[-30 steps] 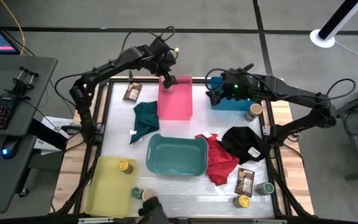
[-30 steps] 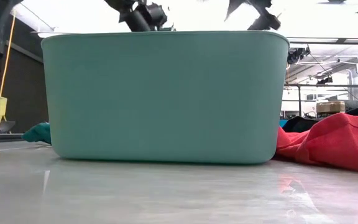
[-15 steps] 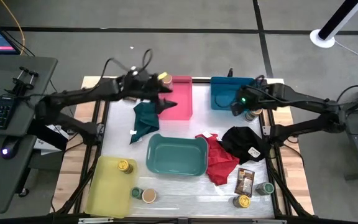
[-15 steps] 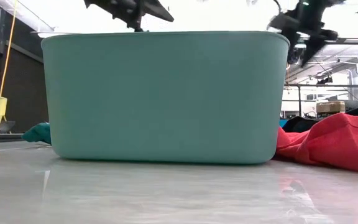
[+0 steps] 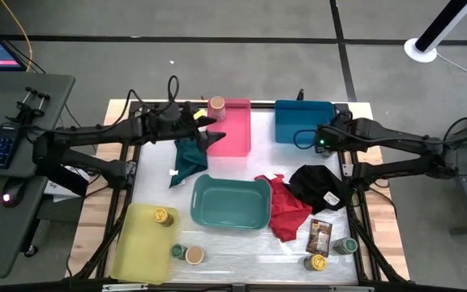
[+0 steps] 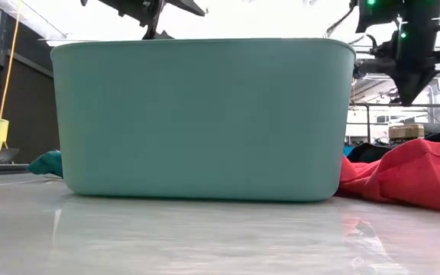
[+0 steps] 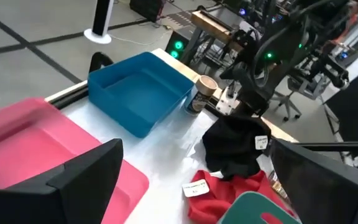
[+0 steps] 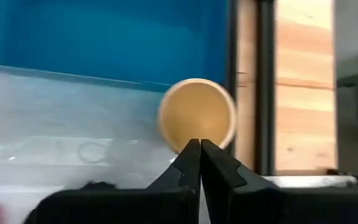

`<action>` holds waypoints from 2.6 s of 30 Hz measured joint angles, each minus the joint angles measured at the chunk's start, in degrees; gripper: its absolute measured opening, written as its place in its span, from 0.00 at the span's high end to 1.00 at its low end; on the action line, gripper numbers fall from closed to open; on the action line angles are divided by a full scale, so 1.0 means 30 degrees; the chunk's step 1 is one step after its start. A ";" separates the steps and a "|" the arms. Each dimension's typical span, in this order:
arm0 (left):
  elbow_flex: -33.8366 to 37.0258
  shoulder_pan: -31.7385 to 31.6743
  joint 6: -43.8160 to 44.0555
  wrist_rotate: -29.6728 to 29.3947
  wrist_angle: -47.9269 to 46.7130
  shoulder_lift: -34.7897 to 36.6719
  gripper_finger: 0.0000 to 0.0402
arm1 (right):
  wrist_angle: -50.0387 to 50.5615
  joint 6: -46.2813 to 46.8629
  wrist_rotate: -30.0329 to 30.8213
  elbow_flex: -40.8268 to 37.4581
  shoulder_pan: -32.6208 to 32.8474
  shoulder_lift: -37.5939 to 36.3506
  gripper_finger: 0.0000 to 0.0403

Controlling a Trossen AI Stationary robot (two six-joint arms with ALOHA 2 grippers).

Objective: Sort spices by type
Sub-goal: Put the top gold seasoning bottle into the pink bin

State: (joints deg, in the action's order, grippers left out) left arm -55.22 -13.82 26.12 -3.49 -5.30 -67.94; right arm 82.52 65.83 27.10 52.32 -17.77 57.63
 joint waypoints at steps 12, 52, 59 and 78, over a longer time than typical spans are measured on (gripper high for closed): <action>-0.0007 -0.0293 0.1528 -0.0208 0.0456 -0.0072 0.02 | -0.1506 -0.0887 0.0801 -0.1238 -0.2007 0.0065 1.00; -0.0015 0.1763 -0.0618 -0.0361 0.3181 -0.2358 0.03 | -1.7446 0.0412 -0.2922 -0.3410 0.2802 0.4175 1.00; -0.0015 0.2215 -0.0632 -0.0334 0.3263 -0.3805 0.03 | -2.0697 0.0419 -0.3325 -0.3366 0.3078 0.5836 1.00; -0.0015 0.2790 -0.4412 0.1773 0.3250 -0.4262 0.03 | -2.4450 -0.0972 -0.4192 0.0062 0.4981 1.0672 1.00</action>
State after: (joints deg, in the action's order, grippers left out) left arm -55.27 -5.45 12.89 1.83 4.45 -80.73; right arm 9.17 62.92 14.52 52.50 -2.83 89.65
